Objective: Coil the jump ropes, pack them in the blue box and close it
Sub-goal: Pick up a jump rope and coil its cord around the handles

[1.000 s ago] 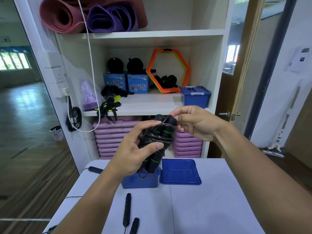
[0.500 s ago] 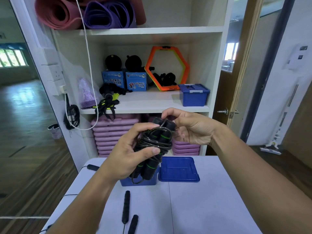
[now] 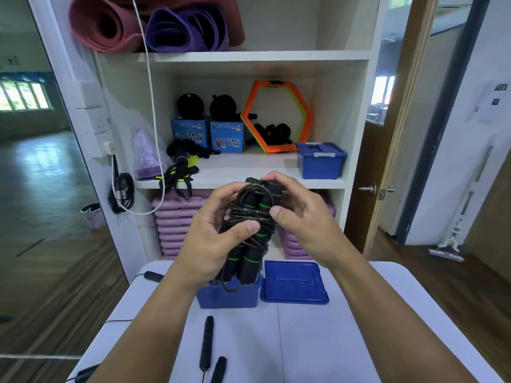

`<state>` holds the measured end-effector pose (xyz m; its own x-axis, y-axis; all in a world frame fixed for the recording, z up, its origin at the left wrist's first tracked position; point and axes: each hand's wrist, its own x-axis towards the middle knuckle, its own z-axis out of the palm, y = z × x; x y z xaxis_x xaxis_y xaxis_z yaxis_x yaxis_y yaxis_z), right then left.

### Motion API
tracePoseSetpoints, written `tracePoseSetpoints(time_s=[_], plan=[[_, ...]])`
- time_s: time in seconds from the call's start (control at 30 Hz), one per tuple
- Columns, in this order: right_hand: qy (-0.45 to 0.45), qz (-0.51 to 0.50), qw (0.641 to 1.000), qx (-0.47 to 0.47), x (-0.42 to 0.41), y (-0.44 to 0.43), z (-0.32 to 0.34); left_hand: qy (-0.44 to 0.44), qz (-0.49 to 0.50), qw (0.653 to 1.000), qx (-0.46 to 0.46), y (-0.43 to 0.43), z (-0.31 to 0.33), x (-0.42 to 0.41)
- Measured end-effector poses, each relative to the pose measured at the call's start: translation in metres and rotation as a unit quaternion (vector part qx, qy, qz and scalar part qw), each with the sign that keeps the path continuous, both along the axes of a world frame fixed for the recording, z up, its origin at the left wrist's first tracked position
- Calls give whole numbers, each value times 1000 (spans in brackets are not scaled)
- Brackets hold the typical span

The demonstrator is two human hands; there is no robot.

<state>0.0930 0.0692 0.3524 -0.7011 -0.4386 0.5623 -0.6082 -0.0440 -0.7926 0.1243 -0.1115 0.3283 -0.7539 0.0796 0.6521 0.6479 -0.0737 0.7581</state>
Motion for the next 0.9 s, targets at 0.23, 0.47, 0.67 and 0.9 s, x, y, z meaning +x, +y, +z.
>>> tracePoseSetpoints(time_s=[0.23, 0.47, 0.67, 0.9], plan=[[23, -37, 999, -25, -6, -4, 1, 18, 38, 999, 25, 12, -4, 1], [42, -50, 997, 50, -11, -4, 9, 5, 62, 997, 40, 15, -11, 3], [10, -24, 999, 40, -17, -2, 13, 16, 72, 996, 55, 19, -11, 3], [-94, 5, 992, -79, -22, -11, -11, -7, 82, 995, 58, 14, -13, -5]])
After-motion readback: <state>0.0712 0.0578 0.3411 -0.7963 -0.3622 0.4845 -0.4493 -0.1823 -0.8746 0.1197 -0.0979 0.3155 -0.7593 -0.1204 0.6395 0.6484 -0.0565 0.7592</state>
